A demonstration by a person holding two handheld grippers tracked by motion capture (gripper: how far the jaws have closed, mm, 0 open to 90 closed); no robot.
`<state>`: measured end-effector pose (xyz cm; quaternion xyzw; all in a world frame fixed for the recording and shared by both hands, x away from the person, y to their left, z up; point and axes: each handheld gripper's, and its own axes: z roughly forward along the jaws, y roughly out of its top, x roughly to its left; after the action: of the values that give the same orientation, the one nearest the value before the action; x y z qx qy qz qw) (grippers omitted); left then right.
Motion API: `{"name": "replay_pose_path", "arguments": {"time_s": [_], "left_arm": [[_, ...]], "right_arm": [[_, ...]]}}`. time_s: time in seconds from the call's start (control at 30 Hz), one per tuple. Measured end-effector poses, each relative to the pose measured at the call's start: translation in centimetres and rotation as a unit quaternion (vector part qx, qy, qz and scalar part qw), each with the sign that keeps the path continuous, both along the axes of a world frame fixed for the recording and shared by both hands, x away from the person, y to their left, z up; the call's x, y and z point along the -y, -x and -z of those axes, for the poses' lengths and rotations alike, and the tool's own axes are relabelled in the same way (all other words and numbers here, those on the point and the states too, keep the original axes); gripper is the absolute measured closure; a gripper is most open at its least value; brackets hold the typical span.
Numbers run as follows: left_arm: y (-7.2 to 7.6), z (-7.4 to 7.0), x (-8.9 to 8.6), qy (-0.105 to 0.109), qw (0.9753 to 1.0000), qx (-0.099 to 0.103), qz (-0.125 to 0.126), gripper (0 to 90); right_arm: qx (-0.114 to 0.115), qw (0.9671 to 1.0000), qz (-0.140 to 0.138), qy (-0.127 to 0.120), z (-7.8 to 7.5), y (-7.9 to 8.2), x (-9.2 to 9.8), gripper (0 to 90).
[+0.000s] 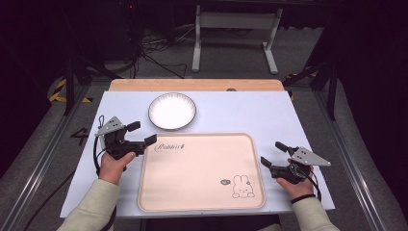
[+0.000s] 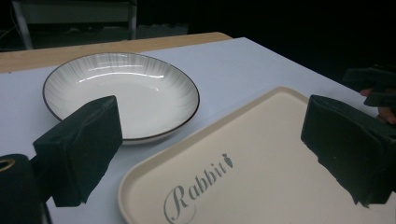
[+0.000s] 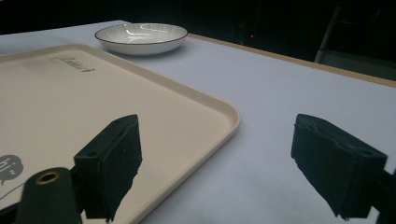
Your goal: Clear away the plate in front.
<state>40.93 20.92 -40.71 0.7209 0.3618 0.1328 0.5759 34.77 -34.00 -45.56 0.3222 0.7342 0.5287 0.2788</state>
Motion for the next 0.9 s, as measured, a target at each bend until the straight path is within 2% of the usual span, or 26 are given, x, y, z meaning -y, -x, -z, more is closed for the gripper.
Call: {"name": "replay_pose_path", "arguments": {"time_s": [0.2,0.27,0.4,0.63,0.77,0.9], "left_arm": [[-2.0,-0.4,-0.2,-0.006,0.9996,-0.028,-0.006,9.5],[-2.3,-0.6,-0.2,-0.010,0.9995,-0.029,-0.011,12.5],[-2.7,-0.9,-0.2,-0.011,0.9992,-0.025,-0.029,11.1],[-3.5,-0.8,-0.4,-0.015,0.9988,-0.027,-0.039,13.0],[-4.4,-0.6,-0.5,-0.005,0.9983,-0.045,-0.036,14.7],[-5.2,-0.6,-0.5,-0.007,0.9979,-0.045,-0.046,13.6]], "right_arm": [[0.002,1.0000,-0.002,0.000,0.0,0.0,0.0,16.6],[0.001,1.0000,-0.001,0.000,0.0,0.0,0.0,16.6],[0.002,1.0000,-0.001,-0.001,0.0,0.0,0.0,16.6],[0.002,1.0000,-0.001,0.001,0.0,0.0,0.0,16.6],[0.003,1.0000,-0.001,0.000,0.0,0.0,0.0,16.6],[0.002,1.0000,-0.001,0.000,0.0,0.0,0.0,16.6]]}}
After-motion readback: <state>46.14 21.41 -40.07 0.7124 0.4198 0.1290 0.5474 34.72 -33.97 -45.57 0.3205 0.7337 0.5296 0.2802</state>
